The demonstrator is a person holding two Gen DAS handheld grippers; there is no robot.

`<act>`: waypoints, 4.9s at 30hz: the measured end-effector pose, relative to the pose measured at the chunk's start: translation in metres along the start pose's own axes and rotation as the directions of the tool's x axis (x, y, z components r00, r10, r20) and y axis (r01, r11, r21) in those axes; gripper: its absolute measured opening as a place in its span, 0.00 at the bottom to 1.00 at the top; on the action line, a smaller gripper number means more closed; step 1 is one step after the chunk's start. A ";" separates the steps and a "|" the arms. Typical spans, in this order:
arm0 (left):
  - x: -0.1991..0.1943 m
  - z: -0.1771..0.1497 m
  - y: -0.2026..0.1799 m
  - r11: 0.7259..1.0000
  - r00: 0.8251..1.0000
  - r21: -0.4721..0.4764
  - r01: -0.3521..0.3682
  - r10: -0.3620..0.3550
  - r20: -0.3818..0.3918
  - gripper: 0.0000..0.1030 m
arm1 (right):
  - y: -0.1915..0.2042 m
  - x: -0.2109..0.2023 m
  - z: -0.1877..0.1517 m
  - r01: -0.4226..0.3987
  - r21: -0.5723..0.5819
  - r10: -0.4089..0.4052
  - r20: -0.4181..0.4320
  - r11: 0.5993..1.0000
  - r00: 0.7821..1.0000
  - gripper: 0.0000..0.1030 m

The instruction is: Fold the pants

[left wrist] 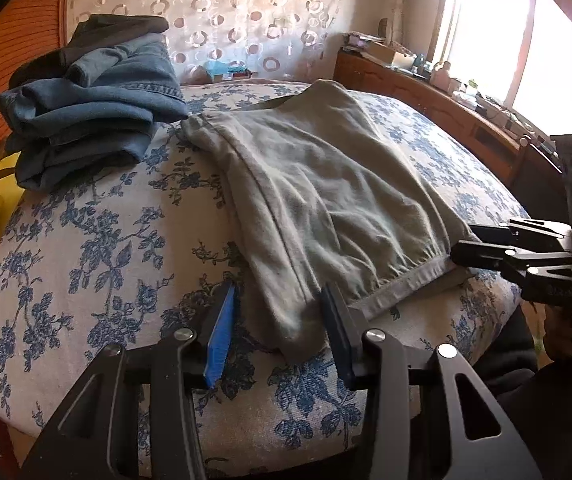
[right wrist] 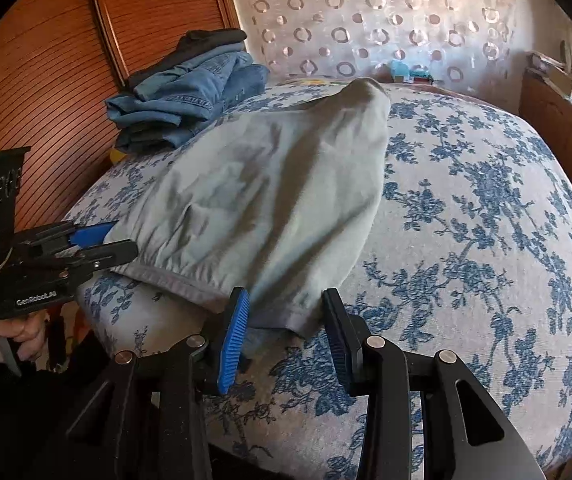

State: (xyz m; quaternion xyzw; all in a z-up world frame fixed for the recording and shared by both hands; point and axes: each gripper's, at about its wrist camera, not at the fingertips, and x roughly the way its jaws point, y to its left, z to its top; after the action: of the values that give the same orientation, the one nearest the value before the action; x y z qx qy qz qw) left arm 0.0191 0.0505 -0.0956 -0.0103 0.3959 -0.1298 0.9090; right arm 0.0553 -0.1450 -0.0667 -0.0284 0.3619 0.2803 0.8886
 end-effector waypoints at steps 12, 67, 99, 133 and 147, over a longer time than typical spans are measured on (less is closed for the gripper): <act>0.000 0.000 -0.007 0.998 0.998 0.017 0.066 -0.066 0.006 0.09 | -0.005 0.001 0.004 -0.074 0.002 0.074 0.023 0.997 0.997 0.07; 0.071 0.161 0.042 0.999 0.996 0.013 -0.031 0.030 0.086 0.09 | -0.059 0.079 0.168 -0.056 -0.080 0.066 0.126 0.995 0.990 0.06; 0.076 0.129 0.047 0.999 0.999 -0.003 -0.042 0.042 0.011 0.53 | -0.071 0.073 0.131 -0.047 -0.086 0.050 0.026 0.995 0.998 0.42; 0.032 0.093 -0.004 0.994 0.996 0.078 0.076 -0.079 0.041 0.13 | -0.078 -0.008 0.059 -0.054 0.015 0.053 0.086 0.998 0.995 0.10; 0.019 0.040 -0.025 0.996 0.999 0.078 0.034 -0.035 0.013 0.13 | -0.065 -0.039 0.001 -0.019 0.055 0.016 0.051 0.998 0.999 0.10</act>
State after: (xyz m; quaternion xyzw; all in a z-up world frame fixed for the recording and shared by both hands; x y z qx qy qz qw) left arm 0.0543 0.0189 -0.0786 0.0175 0.3836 -0.1607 0.9092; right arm 0.0673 -0.2179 -0.0505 0.0064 0.3473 0.2787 0.8954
